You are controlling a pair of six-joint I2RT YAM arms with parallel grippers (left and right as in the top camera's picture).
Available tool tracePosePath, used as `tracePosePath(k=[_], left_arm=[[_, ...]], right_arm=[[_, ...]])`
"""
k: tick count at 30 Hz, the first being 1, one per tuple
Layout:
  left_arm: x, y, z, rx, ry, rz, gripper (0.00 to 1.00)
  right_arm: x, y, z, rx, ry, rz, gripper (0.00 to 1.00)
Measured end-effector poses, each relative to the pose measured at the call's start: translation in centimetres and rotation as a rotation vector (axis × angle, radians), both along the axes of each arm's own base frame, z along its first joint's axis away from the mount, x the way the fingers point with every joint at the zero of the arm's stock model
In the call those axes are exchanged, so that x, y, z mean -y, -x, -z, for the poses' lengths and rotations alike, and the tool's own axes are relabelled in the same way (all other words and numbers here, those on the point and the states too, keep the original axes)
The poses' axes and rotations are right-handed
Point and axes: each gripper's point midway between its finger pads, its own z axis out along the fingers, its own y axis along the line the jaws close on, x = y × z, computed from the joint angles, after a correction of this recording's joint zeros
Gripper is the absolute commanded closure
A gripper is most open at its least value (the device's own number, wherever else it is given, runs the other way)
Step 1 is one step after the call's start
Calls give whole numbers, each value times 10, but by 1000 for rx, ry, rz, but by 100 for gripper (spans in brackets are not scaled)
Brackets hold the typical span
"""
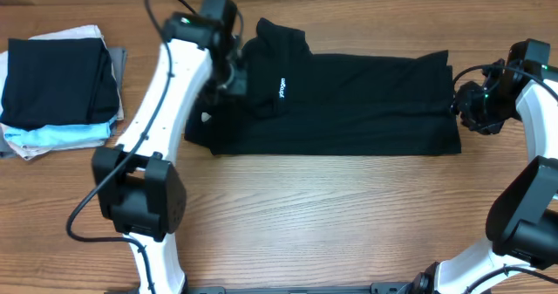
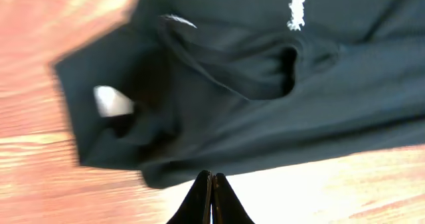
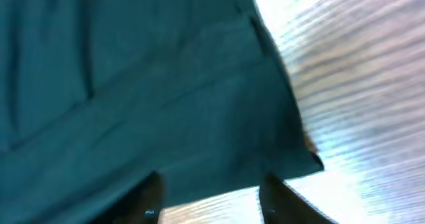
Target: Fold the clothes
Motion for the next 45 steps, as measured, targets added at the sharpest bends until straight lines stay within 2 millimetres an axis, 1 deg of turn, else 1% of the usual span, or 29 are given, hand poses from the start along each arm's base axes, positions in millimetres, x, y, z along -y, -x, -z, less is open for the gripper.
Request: tracePosePath(k=[2, 4, 6, 9, 12, 19, 21, 26, 29, 32, 35, 39, 42, 45], left_arm=[[15, 11, 15, -28, 4, 37, 96], [30, 22, 30, -49, 10, 76, 96], [44, 30, 42, -58, 14, 109, 96], [60, 36, 57, -47, 21, 149, 96], [70, 38, 69, -23, 19, 172, 96], [65, 32, 84, 23, -23, 168, 96], [65, 25, 87, 55, -25, 166, 96], [69, 8, 85, 131, -18, 159, 96], [69, 4, 85, 149, -24, 156, 96], [68, 2, 86, 158, -32, 153, 96], [68, 2, 92, 150, -39, 153, 96], [69, -2, 107, 144, -45, 152, 96], [71, -11, 114, 175, -45, 148, 96], [72, -23, 113, 226, -50, 139, 96]], right_arm=[[-2, -1, -1, 4, -12, 0, 58], [-3, -1, -1, 6, -19, 0, 53], [-4, -1, -1, 7, -22, -1, 52], [-4, -1, -1, 9, -23, -3, 50], [-4, -2, -1, 10, -25, -3, 48], [-4, -3, -1, 15, -23, -3, 47], [-4, -3, -2, 16, -24, 0, 41], [-4, -3, -2, 17, -23, -3, 41], [-4, -3, -2, 16, -24, -3, 37], [-4, -3, -2, 16, -23, -4, 36], [-4, -3, -2, 16, -24, -4, 35], [-4, -3, -2, 17, -23, -3, 35], [-4, -3, -2, 17, -23, -3, 35], [-4, -3, -2, 16, -24, -4, 35]])
